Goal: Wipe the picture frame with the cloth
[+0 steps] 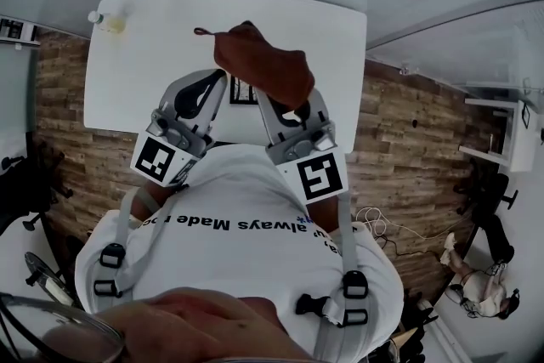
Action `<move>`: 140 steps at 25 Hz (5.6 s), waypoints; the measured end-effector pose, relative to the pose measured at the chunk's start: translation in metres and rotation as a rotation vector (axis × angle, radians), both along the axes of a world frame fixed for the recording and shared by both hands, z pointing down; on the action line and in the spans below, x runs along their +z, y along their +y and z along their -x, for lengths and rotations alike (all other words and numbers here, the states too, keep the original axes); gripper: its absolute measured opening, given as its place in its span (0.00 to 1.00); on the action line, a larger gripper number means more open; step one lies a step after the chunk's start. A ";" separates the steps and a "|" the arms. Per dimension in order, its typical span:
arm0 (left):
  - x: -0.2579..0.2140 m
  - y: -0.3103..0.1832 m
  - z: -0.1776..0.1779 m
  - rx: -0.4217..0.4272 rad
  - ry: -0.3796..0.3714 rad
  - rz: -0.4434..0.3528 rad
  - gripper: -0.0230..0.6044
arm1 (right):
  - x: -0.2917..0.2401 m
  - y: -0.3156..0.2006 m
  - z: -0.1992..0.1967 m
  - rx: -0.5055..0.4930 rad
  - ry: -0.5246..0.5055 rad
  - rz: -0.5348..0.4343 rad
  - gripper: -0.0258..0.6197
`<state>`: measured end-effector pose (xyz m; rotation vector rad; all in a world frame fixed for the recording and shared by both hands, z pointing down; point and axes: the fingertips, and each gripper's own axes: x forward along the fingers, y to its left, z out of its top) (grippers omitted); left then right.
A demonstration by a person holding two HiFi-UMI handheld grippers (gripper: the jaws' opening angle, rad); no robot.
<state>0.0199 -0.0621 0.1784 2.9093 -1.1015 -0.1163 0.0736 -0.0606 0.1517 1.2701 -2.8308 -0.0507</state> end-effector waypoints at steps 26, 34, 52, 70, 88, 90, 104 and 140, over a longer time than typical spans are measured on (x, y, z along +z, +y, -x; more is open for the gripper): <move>0.357 -0.032 0.036 0.146 -0.491 0.372 0.04 | 0.335 -0.080 0.054 -0.106 0.533 0.282 0.07; 0.454 -0.009 0.033 0.205 -0.592 0.480 0.04 | 0.445 -0.093 0.072 -0.187 0.737 0.349 0.07; 0.476 -0.008 0.034 0.184 -0.613 0.490 0.04 | 0.508 -0.073 0.094 -0.395 0.951 0.412 0.07; 0.422 -0.083 0.062 0.092 -0.568 0.400 0.04 | 0.515 -0.020 0.083 -0.466 0.956 0.468 0.07; 0.492 -0.108 0.025 0.347 -0.695 0.561 0.04 | 0.523 0.009 0.083 -0.501 0.969 0.488 0.07; 0.492 -0.108 0.025 0.337 -0.715 0.550 0.04 | 0.523 0.014 0.084 -0.519 0.979 0.485 0.07; 0.489 -0.105 0.029 0.307 -0.733 0.545 0.04 | 0.515 0.068 0.076 -0.642 1.036 0.542 0.07; 0.488 -0.106 0.029 0.261 -0.694 0.574 0.04 | 0.528 -0.054 0.047 -0.383 1.052 0.564 0.07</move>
